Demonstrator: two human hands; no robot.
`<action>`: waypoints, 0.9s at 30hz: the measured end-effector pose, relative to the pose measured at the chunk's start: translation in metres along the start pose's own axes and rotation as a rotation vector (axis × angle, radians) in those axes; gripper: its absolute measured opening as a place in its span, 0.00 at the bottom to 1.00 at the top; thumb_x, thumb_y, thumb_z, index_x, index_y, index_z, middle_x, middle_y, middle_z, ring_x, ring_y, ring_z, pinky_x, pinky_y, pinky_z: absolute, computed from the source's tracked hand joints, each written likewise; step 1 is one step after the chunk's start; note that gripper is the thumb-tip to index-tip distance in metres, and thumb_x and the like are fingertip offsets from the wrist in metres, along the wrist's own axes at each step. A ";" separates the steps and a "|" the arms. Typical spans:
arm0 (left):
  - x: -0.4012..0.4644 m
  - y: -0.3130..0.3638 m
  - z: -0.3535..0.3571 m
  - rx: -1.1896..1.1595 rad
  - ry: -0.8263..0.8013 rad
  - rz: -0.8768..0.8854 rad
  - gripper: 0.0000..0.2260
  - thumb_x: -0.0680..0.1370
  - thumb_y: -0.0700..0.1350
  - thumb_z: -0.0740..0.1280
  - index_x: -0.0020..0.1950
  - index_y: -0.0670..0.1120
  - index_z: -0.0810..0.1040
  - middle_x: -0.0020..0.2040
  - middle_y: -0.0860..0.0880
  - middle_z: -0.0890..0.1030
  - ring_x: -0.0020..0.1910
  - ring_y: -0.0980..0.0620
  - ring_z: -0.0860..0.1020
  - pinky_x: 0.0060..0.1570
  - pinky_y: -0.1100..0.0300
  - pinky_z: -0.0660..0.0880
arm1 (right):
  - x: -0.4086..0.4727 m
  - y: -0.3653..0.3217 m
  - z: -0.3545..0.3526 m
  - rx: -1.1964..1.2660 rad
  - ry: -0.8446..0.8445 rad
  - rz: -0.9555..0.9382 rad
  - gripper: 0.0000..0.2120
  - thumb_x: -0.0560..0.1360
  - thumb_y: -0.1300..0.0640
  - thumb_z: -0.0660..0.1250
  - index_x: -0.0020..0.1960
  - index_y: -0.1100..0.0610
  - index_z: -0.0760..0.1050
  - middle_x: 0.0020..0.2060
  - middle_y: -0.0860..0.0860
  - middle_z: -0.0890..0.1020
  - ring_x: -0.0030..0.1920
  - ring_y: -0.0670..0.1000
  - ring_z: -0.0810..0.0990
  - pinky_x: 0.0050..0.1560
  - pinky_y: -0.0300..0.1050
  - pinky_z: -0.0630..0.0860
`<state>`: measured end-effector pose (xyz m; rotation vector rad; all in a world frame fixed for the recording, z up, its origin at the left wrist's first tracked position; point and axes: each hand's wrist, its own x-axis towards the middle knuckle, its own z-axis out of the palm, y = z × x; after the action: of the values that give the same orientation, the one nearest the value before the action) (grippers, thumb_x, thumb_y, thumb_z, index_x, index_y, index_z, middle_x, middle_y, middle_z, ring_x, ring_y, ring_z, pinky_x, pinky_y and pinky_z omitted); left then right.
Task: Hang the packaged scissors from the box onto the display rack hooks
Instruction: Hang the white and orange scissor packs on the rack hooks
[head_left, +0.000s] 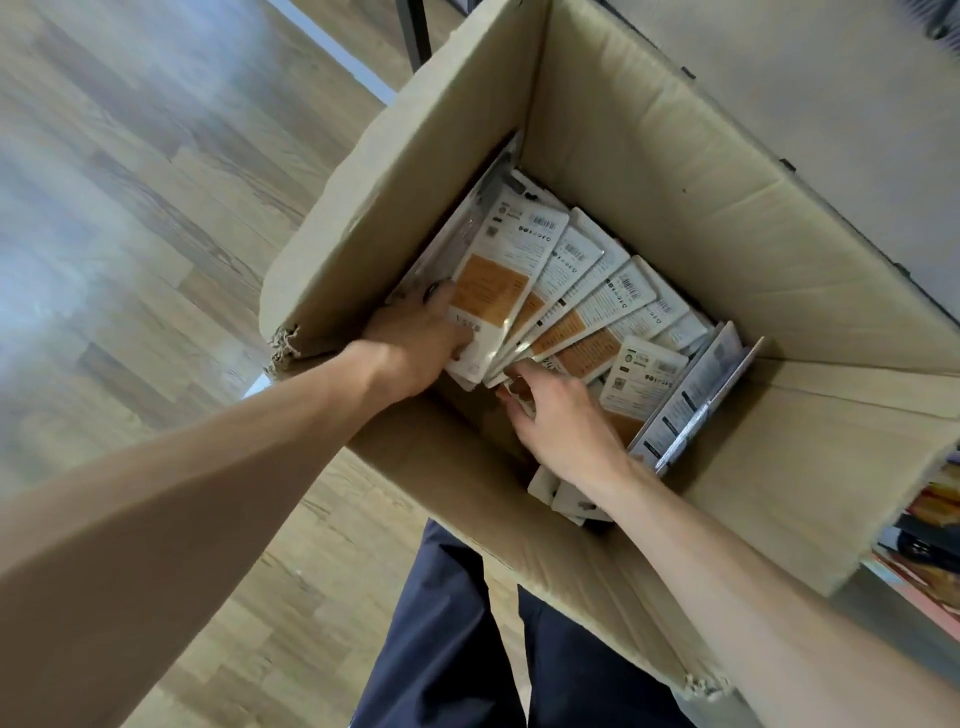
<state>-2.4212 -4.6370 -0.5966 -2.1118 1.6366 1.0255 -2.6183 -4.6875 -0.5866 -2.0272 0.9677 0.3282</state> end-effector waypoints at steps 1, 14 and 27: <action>-0.002 0.003 0.000 -0.014 -0.026 0.026 0.17 0.78 0.46 0.55 0.64 0.48 0.75 0.74 0.45 0.63 0.72 0.42 0.62 0.63 0.45 0.69 | 0.001 0.000 0.001 -0.001 -0.003 -0.002 0.17 0.79 0.55 0.68 0.68 0.51 0.73 0.61 0.50 0.81 0.60 0.51 0.80 0.62 0.49 0.78; 0.003 0.016 0.006 -0.369 -0.167 -0.209 0.54 0.68 0.43 0.79 0.79 0.54 0.43 0.80 0.46 0.51 0.73 0.39 0.66 0.66 0.40 0.71 | -0.004 0.001 0.021 -0.043 -0.027 0.041 0.17 0.79 0.56 0.67 0.67 0.51 0.72 0.60 0.52 0.81 0.58 0.53 0.81 0.56 0.46 0.80; 0.003 0.017 -0.021 -0.610 -0.126 -0.082 0.45 0.73 0.43 0.75 0.81 0.54 0.48 0.75 0.49 0.67 0.70 0.48 0.69 0.66 0.57 0.68 | 0.001 0.023 0.003 0.117 0.320 0.131 0.28 0.71 0.65 0.75 0.66 0.55 0.67 0.65 0.51 0.70 0.59 0.44 0.74 0.46 0.22 0.67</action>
<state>-2.4293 -4.6574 -0.5803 -2.3739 1.2678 1.7608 -2.6345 -4.6932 -0.6028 -1.9481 1.2886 0.0126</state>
